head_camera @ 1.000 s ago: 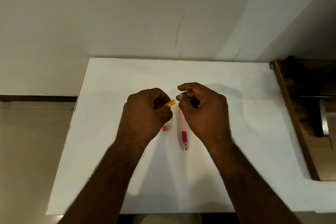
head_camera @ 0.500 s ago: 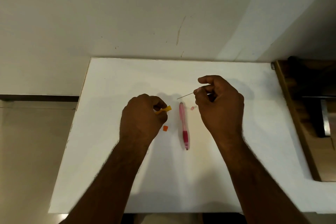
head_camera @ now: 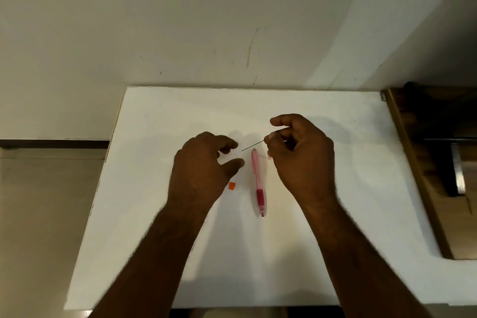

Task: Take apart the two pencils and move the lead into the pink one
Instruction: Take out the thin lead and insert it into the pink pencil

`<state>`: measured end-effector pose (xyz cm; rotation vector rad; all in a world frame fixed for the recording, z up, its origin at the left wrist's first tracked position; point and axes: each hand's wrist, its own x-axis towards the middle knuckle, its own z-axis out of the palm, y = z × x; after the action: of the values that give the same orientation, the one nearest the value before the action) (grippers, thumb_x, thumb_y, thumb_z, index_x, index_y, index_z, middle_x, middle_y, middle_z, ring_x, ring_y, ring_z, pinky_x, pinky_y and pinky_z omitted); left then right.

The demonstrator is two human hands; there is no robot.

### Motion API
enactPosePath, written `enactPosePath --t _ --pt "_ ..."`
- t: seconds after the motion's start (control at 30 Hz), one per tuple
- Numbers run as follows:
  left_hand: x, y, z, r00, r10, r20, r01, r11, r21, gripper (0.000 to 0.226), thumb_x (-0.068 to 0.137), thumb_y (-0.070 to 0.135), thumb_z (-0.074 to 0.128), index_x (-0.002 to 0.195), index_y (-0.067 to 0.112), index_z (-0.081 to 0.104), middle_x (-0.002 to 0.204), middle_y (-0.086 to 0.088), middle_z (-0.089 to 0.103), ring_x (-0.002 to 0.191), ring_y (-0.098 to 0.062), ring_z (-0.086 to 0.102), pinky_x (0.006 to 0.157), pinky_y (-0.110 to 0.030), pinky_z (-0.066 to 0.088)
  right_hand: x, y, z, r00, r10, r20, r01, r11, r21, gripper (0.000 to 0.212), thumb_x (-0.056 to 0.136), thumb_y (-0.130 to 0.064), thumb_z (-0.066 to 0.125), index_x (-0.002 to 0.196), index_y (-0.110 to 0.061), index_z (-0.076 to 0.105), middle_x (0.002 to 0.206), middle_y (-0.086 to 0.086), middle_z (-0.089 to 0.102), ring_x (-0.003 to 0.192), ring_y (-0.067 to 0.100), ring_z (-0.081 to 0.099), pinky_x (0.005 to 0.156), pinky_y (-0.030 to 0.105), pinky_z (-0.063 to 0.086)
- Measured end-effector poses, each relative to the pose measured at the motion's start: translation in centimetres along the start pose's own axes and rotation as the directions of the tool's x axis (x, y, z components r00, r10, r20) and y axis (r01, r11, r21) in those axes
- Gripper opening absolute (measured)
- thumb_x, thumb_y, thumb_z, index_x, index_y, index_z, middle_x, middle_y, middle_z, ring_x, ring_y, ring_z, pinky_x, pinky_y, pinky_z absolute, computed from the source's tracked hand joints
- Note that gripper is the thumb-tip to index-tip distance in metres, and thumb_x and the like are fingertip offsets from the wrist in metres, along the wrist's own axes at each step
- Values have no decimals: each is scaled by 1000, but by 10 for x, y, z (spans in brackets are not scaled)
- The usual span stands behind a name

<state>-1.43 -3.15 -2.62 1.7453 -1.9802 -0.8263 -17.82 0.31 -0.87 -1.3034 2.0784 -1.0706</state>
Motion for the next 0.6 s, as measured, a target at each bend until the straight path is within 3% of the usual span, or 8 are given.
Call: enactPosePath --t 0.07,0.17,0.37,0.5,0.6 --pt "0 5 -2 998 45 -46 -49 995 -86 31 78 42 80 106 30 75 96 13 68 78 -3 60 72 -14 43 0 1 1 1000 6 25 -6 1000 19 21 91 -21 66 111 -26 69 90 -6 78 78 10 74 85 38 61" --pt "-2 10 -4 992 91 -92 -104 984 -146 20 82 41 77 97 29 77 90 13 71 76 -7 65 68 -20 48 2 2 1 998 19 57 -23 997 71 21 90 -19 67 110 -27 70 89 -6 78 79 10 75 85 38 61" --pt "-1 10 -3 987 105 -121 -126 975 -184 7 85 32 74 85 26 79 82 12 74 75 -8 67 74 -23 51 5 0 3 989 105 105 -127 965 228 15 92 -22 67 107 -25 70 87 -6 79 74 12 76 80 38 62" --pt "1 11 -3 987 65 -145 -100 963 -250 7 86 31 74 85 25 79 83 13 75 76 -6 68 78 -25 54 8 -5 -2 901 267 343 -401 816 417 17 93 -34 68 99 -19 73 91 1 80 78 20 78 71 30 60" --pt "0 12 0 990 69 -124 -101 957 -272 6 86 28 73 85 25 78 83 12 75 78 -8 69 72 -23 55 6 -2 -2 878 244 412 -416 815 403 19 93 -30 69 97 -13 76 91 3 80 82 19 78 74 29 61"
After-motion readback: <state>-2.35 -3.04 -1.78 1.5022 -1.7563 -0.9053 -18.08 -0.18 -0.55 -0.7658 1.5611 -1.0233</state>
